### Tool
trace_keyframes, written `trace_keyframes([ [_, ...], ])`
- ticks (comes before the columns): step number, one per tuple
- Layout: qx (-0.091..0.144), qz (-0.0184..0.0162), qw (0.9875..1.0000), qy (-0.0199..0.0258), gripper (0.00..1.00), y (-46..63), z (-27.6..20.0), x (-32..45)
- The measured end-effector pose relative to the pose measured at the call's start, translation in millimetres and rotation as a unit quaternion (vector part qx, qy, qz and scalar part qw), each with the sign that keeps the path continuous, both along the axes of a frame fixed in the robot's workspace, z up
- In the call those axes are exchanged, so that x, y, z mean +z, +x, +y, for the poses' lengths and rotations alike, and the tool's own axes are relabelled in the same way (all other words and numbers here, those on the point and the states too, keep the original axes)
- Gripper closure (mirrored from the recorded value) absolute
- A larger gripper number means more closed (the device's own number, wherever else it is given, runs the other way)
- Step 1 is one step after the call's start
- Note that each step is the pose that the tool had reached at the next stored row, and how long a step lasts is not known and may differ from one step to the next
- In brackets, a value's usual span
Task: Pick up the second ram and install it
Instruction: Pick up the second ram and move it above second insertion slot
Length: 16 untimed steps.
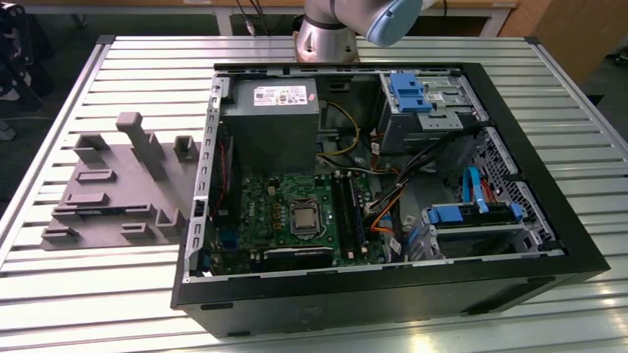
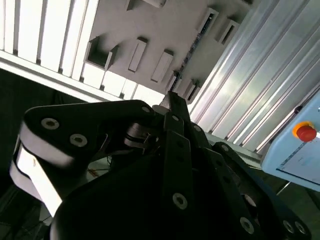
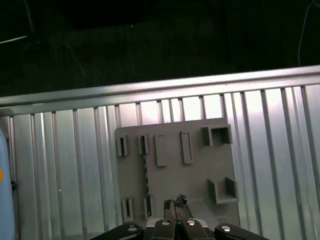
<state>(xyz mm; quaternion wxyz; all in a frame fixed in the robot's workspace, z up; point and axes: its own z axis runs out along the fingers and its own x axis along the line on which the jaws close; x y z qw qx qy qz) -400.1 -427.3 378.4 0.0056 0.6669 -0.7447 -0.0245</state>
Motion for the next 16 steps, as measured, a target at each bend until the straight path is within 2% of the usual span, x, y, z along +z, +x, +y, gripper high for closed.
trace_keyframes([
  [5, 0.038, 0.0001, 0.9993, 0.0000, 0.89, 0.1, -0.1, -5.4],
  [10, 0.039, 0.0002, 0.9992, -0.0021, 0.89, -0.2, 0.0, -8.2],
  [11, 0.039, 0.0002, 0.9992, -0.0022, 0.84, -0.2, -0.1, -8.2],
  [12, 0.039, 0.0002, 0.9992, -0.0022, 0.84, -0.2, 0.0, -8.3],
  [14, 0.039, 0.0001, 0.9992, -0.0021, 0.71, -0.3, -0.1, -9.0],
  [16, 0.040, 0.0000, 0.9992, -0.0021, 0.71, -0.7, -0.6, -10.7],
])
